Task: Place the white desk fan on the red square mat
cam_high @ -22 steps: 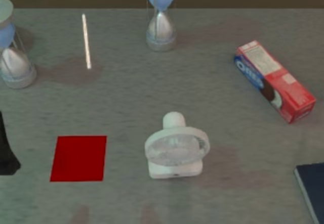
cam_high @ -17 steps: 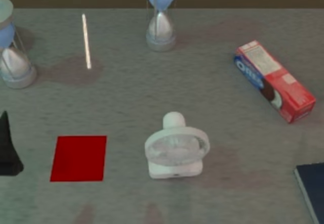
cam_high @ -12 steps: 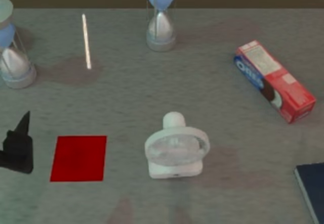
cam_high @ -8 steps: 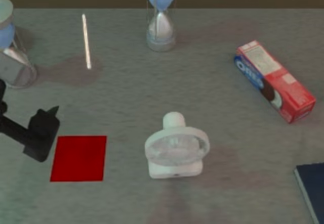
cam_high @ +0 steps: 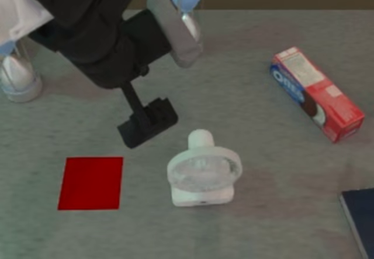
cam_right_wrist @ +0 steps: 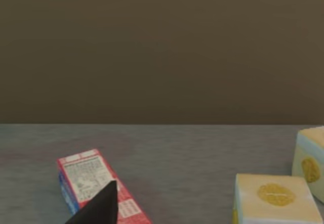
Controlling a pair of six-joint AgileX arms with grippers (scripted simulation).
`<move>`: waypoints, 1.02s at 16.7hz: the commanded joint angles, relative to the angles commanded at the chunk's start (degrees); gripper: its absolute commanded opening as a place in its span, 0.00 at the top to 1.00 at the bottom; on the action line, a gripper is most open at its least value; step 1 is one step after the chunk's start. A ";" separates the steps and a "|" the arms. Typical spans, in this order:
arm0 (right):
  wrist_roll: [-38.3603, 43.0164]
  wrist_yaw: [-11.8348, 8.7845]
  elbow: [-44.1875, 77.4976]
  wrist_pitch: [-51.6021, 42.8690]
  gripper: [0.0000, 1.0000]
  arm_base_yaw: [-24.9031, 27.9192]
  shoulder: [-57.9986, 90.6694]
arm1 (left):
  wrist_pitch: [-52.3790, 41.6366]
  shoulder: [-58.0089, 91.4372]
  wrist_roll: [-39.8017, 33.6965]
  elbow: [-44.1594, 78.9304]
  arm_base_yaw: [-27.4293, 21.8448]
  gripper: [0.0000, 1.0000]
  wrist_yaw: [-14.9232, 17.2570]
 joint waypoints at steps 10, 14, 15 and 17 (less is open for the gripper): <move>0.00 0.00 0.00 0.00 0.00 0.00 0.00 | -19.08 28.43 8.64 25.21 -10.66 0.00 0.05; 0.00 0.00 0.00 0.00 0.00 0.00 0.00 | -18.94 28.33 8.57 25.05 -10.39 0.00 0.04; 0.00 0.00 0.00 0.00 0.00 0.00 0.00 | -18.74 28.32 8.62 24.85 -10.44 0.00 0.04; 0.00 0.00 0.00 0.00 0.00 0.00 0.00 | -16.57 28.33 8.74 22.67 -10.55 0.00 0.05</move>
